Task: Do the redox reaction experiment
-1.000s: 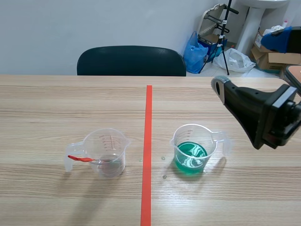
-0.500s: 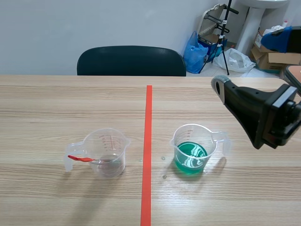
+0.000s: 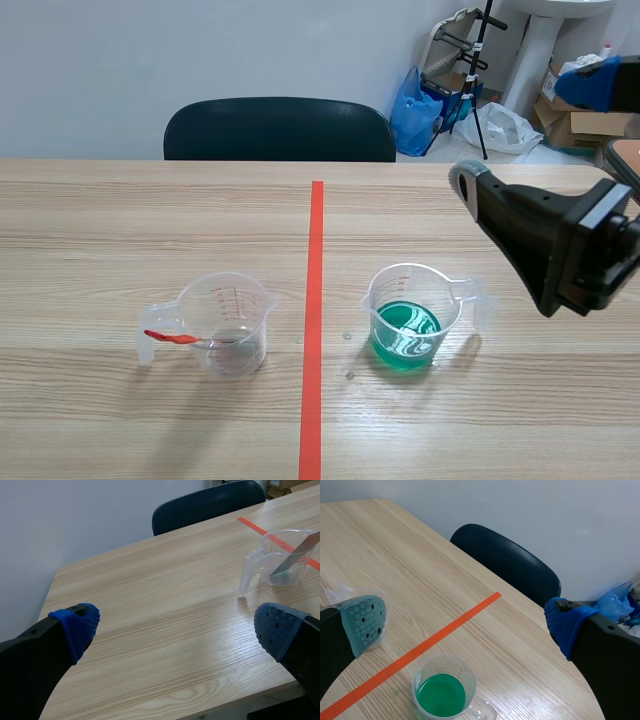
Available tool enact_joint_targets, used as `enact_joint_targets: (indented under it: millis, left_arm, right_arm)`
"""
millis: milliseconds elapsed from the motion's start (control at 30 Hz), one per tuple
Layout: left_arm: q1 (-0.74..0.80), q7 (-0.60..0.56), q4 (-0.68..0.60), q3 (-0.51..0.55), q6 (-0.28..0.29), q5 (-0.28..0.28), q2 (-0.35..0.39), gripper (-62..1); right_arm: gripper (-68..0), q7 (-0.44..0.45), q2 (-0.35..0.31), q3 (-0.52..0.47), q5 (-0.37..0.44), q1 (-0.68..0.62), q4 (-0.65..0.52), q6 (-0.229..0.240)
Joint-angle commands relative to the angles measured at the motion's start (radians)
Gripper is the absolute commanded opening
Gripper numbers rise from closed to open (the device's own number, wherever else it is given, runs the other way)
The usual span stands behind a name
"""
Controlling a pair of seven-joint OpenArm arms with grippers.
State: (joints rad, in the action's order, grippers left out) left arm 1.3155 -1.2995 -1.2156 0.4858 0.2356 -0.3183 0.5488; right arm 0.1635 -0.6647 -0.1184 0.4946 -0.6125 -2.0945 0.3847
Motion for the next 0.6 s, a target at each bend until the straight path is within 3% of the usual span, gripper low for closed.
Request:
enact_joint_targets:
  millis: [0, 567]
  left_arm:
    - [0.001, -0.021, -0.01, 0.008, -0.002, -0.01, -0.003, 1.4]
    - [0.001, -0.021, -0.01, 0.008, -0.002, -0.01, -0.003, 1.4]
  right_arm:
    - [0.4, 0.014, -0.006, -0.007, 0.006, 0.011, -0.004, -0.003]
    - [0.4, -0.05, -0.006, -0.007, 0.006, 0.011, -0.004, -0.003]
